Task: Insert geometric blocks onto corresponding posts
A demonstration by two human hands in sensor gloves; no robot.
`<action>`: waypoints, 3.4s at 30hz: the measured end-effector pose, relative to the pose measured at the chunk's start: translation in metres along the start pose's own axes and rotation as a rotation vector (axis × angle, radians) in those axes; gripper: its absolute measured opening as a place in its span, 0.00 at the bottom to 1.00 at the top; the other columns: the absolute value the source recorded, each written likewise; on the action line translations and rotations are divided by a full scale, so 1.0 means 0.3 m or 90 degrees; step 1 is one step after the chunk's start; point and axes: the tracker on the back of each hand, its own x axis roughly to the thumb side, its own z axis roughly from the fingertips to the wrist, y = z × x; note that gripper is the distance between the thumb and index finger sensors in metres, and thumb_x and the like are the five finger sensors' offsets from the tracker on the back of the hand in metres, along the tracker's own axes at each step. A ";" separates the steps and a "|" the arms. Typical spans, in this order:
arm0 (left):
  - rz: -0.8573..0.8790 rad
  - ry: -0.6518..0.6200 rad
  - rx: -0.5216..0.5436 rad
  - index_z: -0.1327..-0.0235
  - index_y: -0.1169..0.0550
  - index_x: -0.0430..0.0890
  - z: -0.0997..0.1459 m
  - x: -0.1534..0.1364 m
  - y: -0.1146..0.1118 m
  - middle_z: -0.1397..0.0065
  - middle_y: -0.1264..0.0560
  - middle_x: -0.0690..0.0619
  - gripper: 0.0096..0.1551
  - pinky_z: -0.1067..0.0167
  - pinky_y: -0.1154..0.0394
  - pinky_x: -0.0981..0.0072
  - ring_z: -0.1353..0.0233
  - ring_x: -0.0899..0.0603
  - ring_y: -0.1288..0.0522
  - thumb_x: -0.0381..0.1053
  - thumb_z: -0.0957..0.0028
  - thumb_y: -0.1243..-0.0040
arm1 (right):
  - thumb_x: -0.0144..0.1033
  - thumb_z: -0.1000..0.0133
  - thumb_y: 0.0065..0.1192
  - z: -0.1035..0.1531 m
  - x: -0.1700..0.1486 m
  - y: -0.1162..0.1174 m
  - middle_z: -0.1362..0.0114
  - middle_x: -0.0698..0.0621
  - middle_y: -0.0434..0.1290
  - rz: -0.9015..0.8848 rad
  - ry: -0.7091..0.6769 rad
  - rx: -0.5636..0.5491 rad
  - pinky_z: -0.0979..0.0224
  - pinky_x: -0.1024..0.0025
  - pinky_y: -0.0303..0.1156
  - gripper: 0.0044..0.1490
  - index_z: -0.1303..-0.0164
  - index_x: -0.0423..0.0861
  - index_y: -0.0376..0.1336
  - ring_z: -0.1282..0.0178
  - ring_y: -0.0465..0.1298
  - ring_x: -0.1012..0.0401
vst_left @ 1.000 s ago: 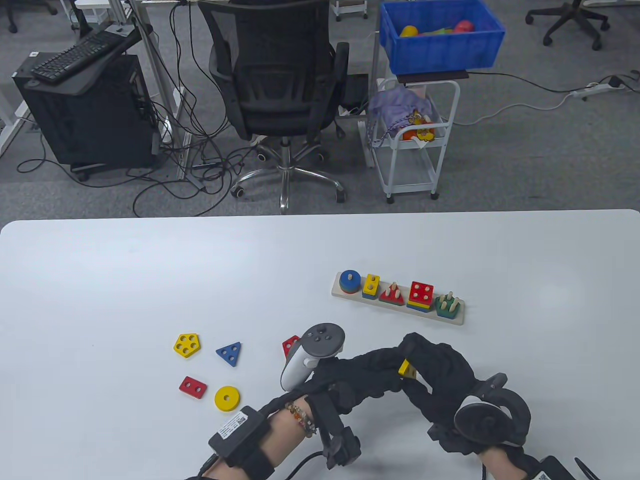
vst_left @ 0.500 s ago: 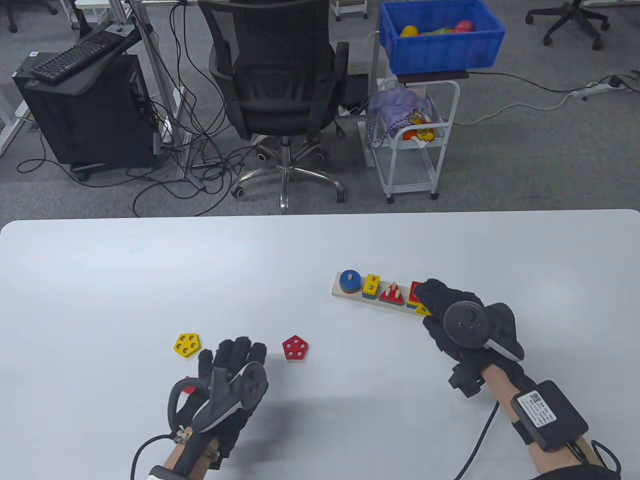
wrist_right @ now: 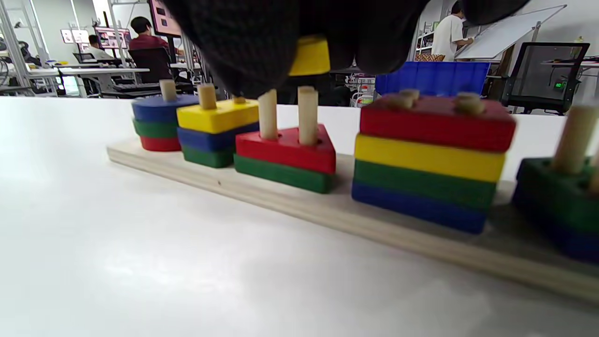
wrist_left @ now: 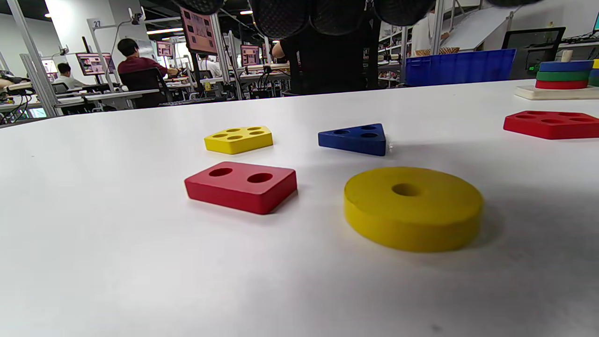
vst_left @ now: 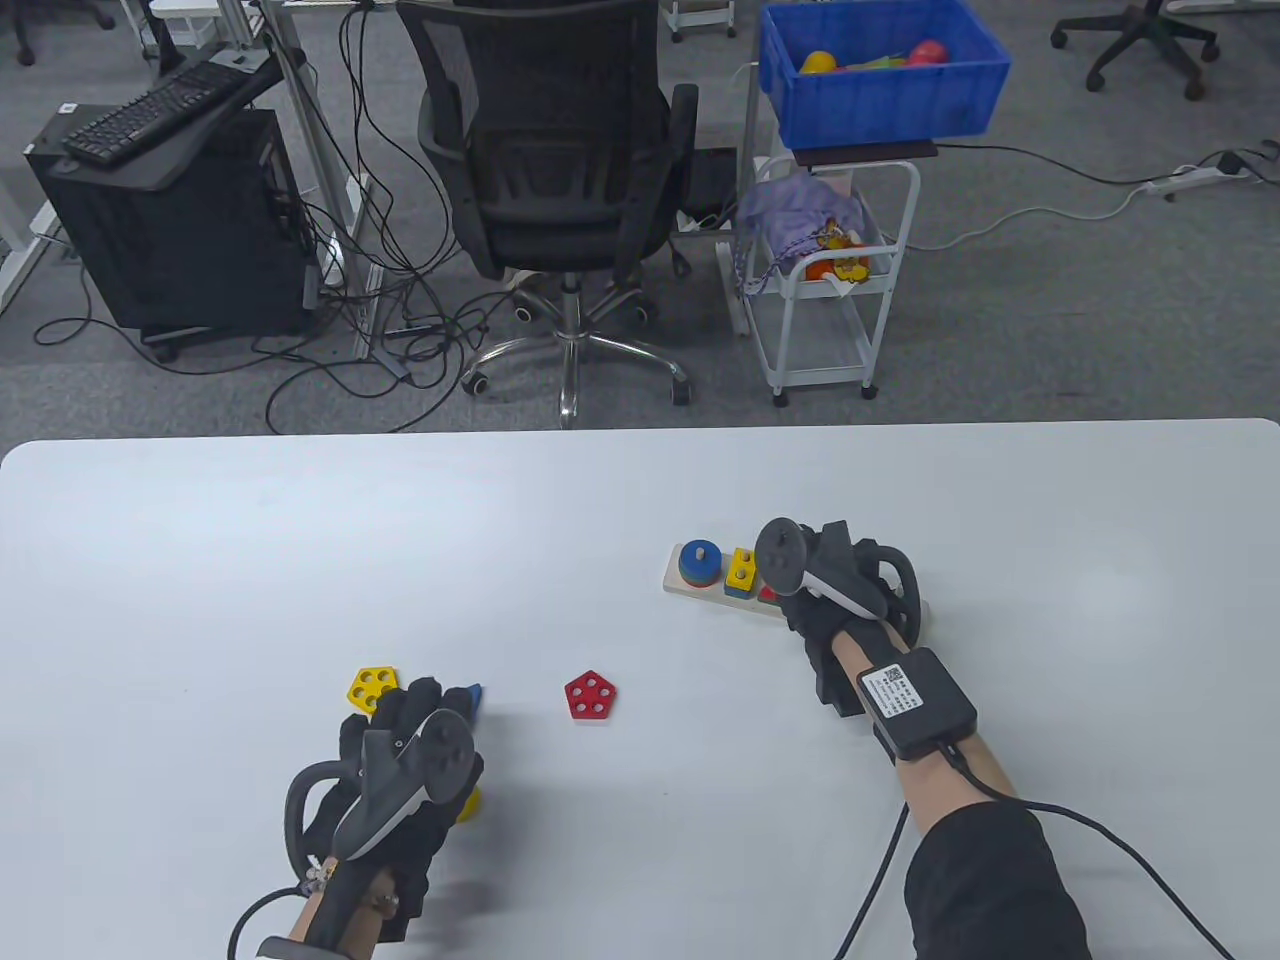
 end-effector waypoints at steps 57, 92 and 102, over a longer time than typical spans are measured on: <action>-0.142 -0.059 -0.157 0.31 0.36 0.70 -0.328 0.475 -0.043 0.19 0.38 0.69 0.39 0.23 0.34 0.56 0.24 0.52 0.30 0.57 0.58 0.34 | 0.48 0.48 0.62 0.583 -0.097 0.100 0.20 0.40 0.62 -0.085 -0.196 -0.007 0.30 0.30 0.62 0.39 0.26 0.49 0.58 0.24 0.68 0.41; 0.767 -0.317 -0.421 0.23 0.47 0.60 -0.084 0.604 0.005 0.15 0.44 0.57 0.46 0.21 0.41 0.46 0.17 0.47 0.36 0.66 0.53 0.44 | 0.47 0.56 0.76 0.642 -0.054 -0.021 0.28 0.43 0.69 -0.309 -0.247 -0.282 0.35 0.34 0.69 0.47 0.29 0.48 0.58 0.35 0.77 0.47; 0.504 -0.161 -0.182 0.22 0.46 0.61 -0.066 0.210 0.034 0.14 0.45 0.56 0.45 0.21 0.43 0.42 0.15 0.45 0.39 0.68 0.53 0.46 | 0.41 0.58 0.78 0.458 -0.258 -0.099 0.28 0.40 0.68 -0.193 -0.099 -0.210 0.31 0.27 0.61 0.46 0.29 0.45 0.60 0.35 0.73 0.43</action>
